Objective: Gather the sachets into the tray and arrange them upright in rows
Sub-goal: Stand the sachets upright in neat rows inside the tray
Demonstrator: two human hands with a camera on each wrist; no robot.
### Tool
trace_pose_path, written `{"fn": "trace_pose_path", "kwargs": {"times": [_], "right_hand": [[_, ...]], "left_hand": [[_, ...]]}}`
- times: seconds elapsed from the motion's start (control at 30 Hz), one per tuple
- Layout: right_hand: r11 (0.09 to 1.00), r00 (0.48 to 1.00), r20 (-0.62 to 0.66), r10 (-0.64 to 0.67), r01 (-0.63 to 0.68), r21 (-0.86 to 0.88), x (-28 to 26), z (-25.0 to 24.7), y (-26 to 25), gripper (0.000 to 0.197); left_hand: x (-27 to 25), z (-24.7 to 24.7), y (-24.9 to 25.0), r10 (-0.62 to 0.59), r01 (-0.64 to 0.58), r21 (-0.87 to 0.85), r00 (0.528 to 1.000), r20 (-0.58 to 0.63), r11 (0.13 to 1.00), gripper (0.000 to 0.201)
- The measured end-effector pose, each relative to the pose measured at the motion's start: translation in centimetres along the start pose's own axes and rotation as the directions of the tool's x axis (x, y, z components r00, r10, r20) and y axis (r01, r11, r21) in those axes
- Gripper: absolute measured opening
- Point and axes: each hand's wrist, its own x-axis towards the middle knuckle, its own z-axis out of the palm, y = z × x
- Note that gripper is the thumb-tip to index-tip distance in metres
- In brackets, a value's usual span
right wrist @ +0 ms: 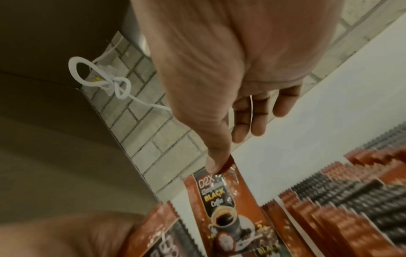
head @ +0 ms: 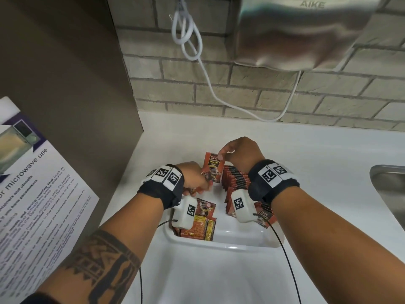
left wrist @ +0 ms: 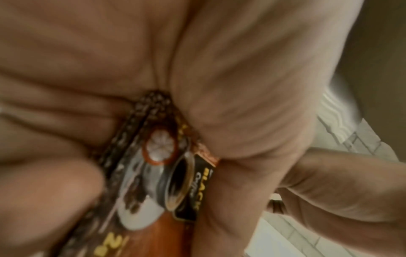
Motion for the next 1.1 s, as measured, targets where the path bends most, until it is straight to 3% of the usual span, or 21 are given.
{"fn": "trace_pose_path", "kwargs": {"times": [0.23, 0.53, 0.83, 1.1], "right_hand": [[0.976, 0.990, 0.019, 0.137, -0.132, -0.173, 0.2, 2.5, -0.2, 0.031], [0.949, 0.985, 0.069, 0.157, -0.131, -0.287, 0.6, 3.5, 0.0, 0.023], [0.964, 0.987, 0.074, 0.140, -0.119, -0.238, 0.9, 3.2, 0.4, 0.033], [0.985, 0.996, 0.043, 0.080, -0.072, -0.158, 0.4, 2.1, 0.1, 0.029]], "left_hand": [[2.2, 1.5, 0.1, -0.034, 0.034, 0.134, 0.999, -0.001, 0.990, 0.023], [3.3, 1.9, 0.5, -0.045, 0.044, 0.167, 0.999, 0.001, 0.985, 0.034], [3.2, 1.9, 0.5, -0.061, 0.062, 0.106, 0.998, -0.004, 0.992, 0.029], [2.9, 2.0, 0.3, -0.087, 0.088, -0.035, 0.996, 0.019, 0.995, 0.010]]}}
